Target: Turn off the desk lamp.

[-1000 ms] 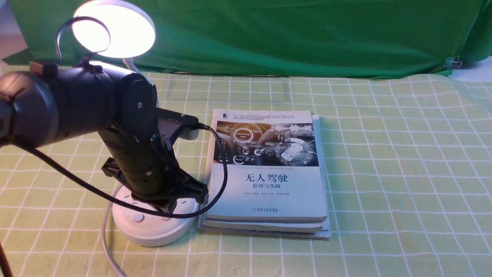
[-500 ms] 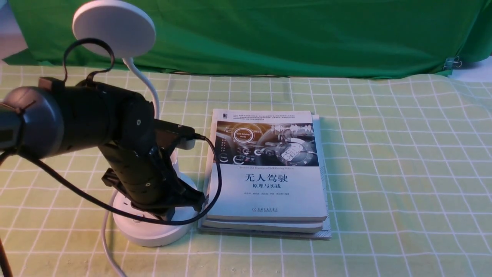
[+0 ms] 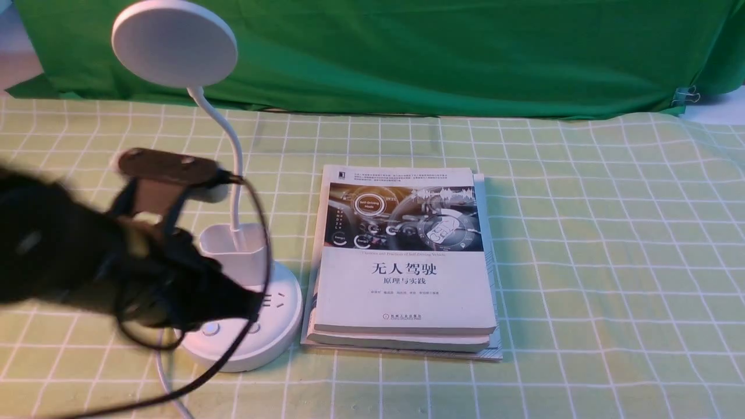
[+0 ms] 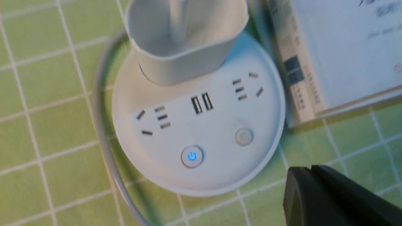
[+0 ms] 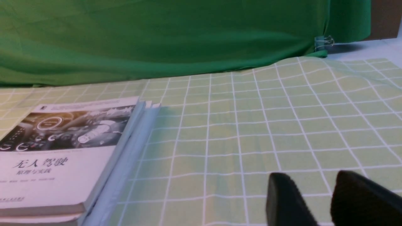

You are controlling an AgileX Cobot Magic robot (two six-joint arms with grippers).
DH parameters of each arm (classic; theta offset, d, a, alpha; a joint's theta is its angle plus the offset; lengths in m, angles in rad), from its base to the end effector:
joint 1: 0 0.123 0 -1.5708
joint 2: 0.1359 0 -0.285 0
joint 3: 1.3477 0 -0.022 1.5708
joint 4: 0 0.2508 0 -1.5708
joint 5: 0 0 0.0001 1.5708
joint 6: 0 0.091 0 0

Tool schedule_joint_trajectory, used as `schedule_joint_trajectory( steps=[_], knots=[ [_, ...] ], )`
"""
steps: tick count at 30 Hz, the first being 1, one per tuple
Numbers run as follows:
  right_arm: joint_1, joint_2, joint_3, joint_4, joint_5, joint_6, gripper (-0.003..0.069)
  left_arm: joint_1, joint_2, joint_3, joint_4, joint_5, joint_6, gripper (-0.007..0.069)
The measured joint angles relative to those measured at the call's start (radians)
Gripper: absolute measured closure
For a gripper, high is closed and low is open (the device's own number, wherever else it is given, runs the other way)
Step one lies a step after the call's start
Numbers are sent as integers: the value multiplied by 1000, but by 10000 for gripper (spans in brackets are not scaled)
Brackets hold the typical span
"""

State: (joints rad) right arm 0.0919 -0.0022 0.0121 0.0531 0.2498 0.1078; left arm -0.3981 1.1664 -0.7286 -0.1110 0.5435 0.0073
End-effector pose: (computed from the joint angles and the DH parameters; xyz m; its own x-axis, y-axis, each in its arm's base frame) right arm 0.0552 0.0063 0.1866 -0.1850 0.1422 -0.9724 -0.0763 0.9844 0.1585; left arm 0.2049 -0.0918 0.2616 -0.7512 0.2209 -0.6220 0.3557 0.9293 -0.0995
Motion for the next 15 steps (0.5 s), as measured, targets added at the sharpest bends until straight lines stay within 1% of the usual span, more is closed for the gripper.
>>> schedule_joint_trajectory(
  steps=[2, 6, 9, 11, 15],
  knots=[
    [0, 0, 0, 0, 0, 0, 420, 0, -130, 127, -9, -144, -7, 624],
    [0, 0, 0, 0, 0, 0, 420, 0, -355, 315, -30, -439, -7, 624],
    [0, 0, 0, 0, 0, 0, 420, 0, -450, 422, -29, -552, -7, 624],
    [0, 0, 0, 0, 0, 0, 420, 0, -507, 469, -29, -586, -7, 624],
    [0, 0, 0, 0, -1, 0, 420, 0, -570, 529, -29, -605, -7, 624]
  ],
)
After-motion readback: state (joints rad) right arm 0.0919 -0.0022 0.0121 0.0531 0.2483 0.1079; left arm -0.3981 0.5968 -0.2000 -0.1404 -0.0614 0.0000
